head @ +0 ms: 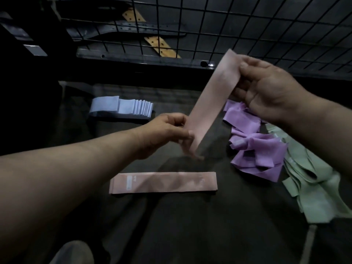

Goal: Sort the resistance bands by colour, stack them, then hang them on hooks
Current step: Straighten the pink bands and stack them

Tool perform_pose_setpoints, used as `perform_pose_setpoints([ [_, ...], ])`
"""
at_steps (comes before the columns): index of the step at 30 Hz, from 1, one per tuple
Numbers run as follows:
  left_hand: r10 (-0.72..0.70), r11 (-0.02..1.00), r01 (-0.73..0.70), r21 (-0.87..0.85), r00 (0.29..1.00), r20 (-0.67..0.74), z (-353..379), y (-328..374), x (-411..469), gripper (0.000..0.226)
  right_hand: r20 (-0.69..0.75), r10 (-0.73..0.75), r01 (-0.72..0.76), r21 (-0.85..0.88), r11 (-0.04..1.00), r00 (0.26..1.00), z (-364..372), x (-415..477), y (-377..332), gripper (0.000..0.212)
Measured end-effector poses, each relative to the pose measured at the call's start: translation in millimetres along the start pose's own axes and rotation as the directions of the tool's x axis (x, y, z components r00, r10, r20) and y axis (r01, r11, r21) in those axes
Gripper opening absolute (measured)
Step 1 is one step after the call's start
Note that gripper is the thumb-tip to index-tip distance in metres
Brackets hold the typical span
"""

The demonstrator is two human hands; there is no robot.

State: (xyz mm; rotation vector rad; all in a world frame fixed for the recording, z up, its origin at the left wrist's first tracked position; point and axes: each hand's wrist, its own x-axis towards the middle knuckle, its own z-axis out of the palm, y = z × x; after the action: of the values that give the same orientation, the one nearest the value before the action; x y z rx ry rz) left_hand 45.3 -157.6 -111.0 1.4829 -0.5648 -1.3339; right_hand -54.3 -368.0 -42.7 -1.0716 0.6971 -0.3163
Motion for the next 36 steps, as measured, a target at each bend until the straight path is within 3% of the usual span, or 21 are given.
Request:
perform_pose_setpoints([
  [3,-0.073,0.997,0.073,0.022,0.997,0.024,-7.4,-9.2,-9.5,0.012,-0.112,0.039,-0.025,0.118,0.993,0.993,-13.6,11.2,-2.8,0.019],
  [5,-0.102,0.995,0.102,-0.012,0.995,0.002,-13.1,-16.9,-15.1,0.015,-0.164,0.054,-0.028,0.156,0.987,0.985,-21.4,13.9,-3.7,0.019],
  [13,-0.124,0.991,0.113,-0.069,0.975,-0.184,-36.7,-26.5,-31.0,0.032,-0.179,0.095,-0.08,0.089,0.993,0.979,-39.0,5.7,4.5,0.016],
  [17,-0.134,0.979,0.08,-0.186,0.943,-0.304,-39.2,-25.3,-34.3,0.018,-0.21,0.122,-0.108,0.075,0.991,0.97,-42.9,3.3,8.1,0.019],
  [22,-0.12,0.972,0.038,-0.233,0.93,-0.348,-42.9,-24.5,-40.1,0.013,-0.245,0.136,-0.133,0.032,0.991,0.96,-47.5,1.9,16.6,0.02],
  [27,-0.096,0.986,0.03,-0.162,0.902,-0.42,-49.3,-24.6,-47.9,0.008,-0.339,0.055,-0.134,-0.214,0.968,0.939,-52.6,-4.5,37.9,0.019],
  [30,-0.106,0.992,0.059,-0.108,0.858,-0.502,-55.0,-29.4,-56.5,0.01,-0.301,0.065,-0.175,-0.357,0.918,0.952,-52.4,-18.9,53.1,0.017],
  [33,-0.185,0.982,0.121,-0.144,0.767,-0.614,-57.9,-41.0,-68.9,0.015,-0.219,0.115,-0.229,-0.611,0.758,0.969,-46.7,-35.0,69.1,0.026],
  [36,-0.29,0.957,0.192,-0.219,0.7,-0.653,-57.2,-56.8,-87.4,0.012,-0.094,0.134,-0.153,-0.82,0.552,0.987,-43.8,-48.9,89.1,0.048],
])
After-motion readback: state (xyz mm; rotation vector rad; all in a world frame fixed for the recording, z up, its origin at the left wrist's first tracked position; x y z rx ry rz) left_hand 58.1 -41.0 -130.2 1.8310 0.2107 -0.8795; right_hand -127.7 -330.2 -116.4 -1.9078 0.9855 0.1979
